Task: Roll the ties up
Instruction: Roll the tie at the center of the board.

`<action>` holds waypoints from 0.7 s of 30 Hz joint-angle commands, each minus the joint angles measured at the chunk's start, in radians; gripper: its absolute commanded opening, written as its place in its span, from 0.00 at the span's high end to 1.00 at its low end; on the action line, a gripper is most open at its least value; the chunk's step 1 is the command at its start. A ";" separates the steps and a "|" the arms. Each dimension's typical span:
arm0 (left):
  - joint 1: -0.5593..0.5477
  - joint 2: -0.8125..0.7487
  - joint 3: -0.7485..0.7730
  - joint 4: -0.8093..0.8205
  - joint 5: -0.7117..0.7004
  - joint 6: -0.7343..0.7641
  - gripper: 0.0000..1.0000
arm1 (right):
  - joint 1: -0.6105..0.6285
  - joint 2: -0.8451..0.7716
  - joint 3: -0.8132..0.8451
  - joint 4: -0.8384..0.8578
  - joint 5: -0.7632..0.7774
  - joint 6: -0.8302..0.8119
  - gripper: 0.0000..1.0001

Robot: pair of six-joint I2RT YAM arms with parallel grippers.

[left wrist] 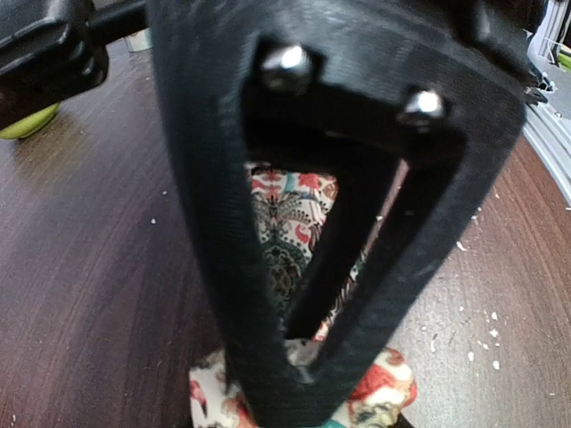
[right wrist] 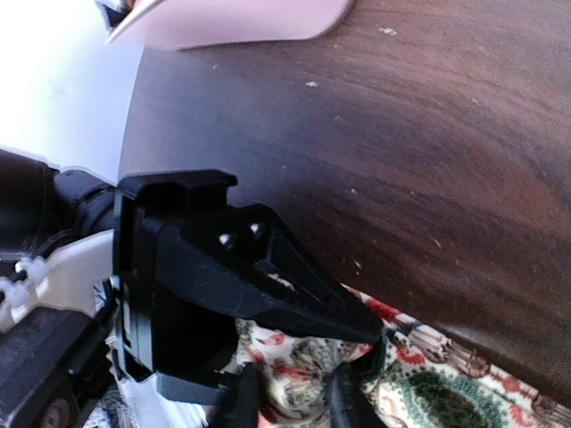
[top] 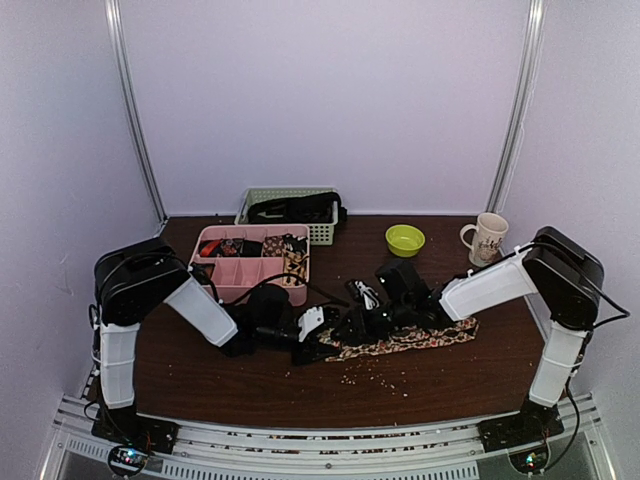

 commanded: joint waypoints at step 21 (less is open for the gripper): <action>0.032 -0.137 -0.103 0.009 -0.043 -0.033 0.26 | -0.055 0.052 -0.134 0.060 0.047 -0.020 1.00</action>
